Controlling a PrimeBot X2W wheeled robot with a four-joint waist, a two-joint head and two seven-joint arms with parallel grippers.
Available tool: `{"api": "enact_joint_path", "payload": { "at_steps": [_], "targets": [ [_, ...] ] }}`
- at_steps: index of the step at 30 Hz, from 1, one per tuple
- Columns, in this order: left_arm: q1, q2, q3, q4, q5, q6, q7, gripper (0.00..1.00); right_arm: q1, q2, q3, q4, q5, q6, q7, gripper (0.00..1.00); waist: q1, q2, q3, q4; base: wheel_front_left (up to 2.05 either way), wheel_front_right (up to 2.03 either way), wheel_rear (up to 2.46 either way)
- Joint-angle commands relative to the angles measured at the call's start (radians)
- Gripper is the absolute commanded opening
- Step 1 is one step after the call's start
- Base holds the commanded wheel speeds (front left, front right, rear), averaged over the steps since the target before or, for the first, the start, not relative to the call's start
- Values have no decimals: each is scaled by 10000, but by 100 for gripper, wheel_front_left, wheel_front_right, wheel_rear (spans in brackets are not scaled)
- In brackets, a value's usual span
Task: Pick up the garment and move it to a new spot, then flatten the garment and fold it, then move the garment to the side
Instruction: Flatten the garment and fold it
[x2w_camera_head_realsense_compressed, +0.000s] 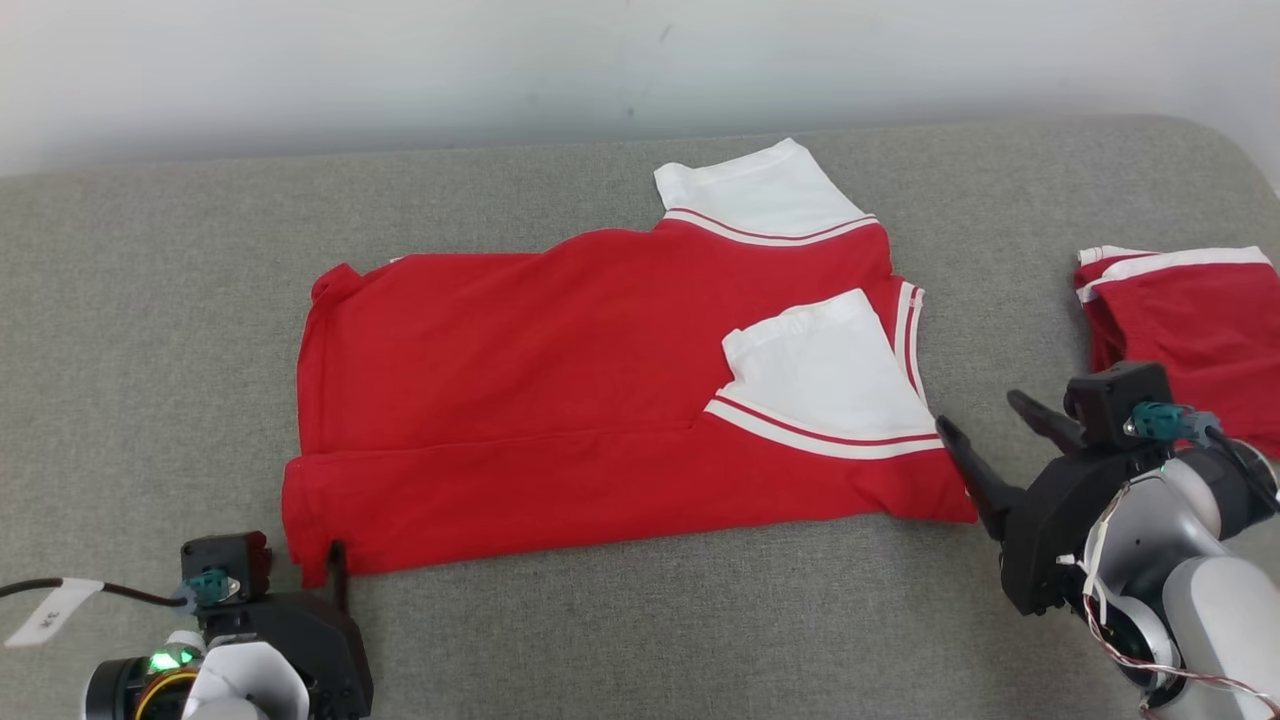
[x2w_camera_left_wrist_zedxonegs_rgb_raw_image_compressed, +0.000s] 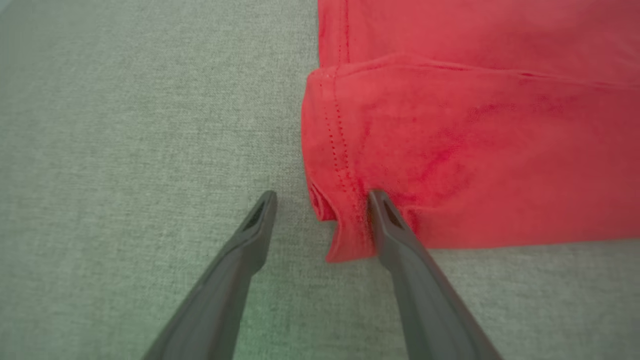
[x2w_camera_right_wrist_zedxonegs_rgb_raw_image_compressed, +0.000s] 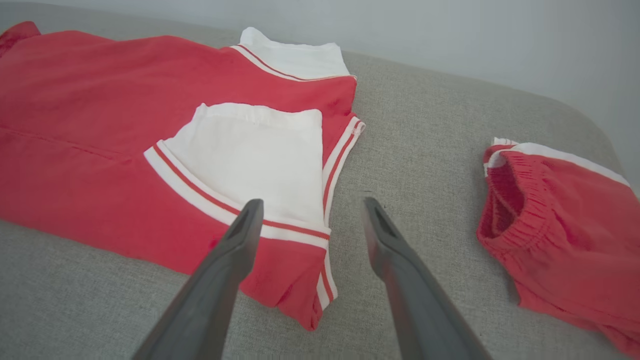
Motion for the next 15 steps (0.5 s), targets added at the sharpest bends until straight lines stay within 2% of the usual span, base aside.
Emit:
{"api": "enact_joint_path", "payload": {
  "at_steps": [1,3,15],
  "targets": [
    [9,-82,-68,138,-11,-37,-9,0,115,107,-11,-17,-31,-28,44,100,0,1,20,5,0,0,0],
    [22,-137,-76,231,-114,-163,-34,0,245,194,-104,95,-43,-28,182,100,0,1,46,16,0,0,0],
    [439,-215,-19,225,-177,-106,-660,0,782,1060,-1134,560,-745,-28,641,100,0,1,242,150,0,0,0]
  ]
}}
